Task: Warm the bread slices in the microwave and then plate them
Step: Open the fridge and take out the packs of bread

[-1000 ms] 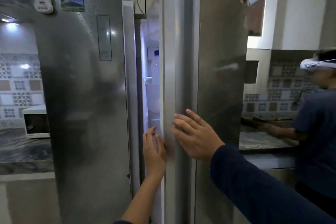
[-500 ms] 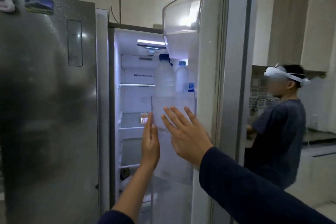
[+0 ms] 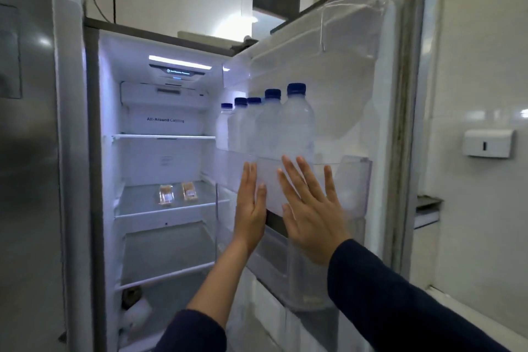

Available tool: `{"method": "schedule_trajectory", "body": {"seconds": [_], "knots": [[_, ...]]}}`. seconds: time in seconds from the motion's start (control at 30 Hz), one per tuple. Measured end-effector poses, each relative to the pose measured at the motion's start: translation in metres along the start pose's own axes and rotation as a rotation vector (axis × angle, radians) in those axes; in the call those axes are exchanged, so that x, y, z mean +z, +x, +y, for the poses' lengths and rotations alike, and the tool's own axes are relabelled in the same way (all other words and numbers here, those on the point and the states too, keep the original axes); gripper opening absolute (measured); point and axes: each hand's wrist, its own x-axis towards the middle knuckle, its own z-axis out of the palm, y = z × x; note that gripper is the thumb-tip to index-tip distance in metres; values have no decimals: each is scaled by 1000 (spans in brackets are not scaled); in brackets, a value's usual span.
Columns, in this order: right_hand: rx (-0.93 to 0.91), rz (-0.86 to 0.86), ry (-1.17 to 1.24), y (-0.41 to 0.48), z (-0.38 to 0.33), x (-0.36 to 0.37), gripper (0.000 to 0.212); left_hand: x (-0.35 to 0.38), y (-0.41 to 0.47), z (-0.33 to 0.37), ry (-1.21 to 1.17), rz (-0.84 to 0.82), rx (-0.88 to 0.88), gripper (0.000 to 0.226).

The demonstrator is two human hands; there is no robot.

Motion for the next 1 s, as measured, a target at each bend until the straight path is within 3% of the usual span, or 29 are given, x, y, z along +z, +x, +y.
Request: {"method": "schedule_trajectory", "body": {"seconds": [0.13, 0.4, 0.6, 0.77, 1.0], "knots": [[-28, -40, -157, -11, 40, 13, 63, 31, 13, -22, 180, -46, 183, 61], [116, -80, -307, -36, 113, 45, 63, 88, 48, -63, 550, -68, 457, 56], [338, -41, -302, -31, 148, 66, 65, 105, 72, -78, 703, -112, 515, 57], [499, -103, -252, -26, 162, 84, 59, 111, 86, -90, 784, -112, 498, 62], [593, -176, -114, -21, 170, 98, 57, 110, 93, -100, 893, -127, 570, 64]]}}
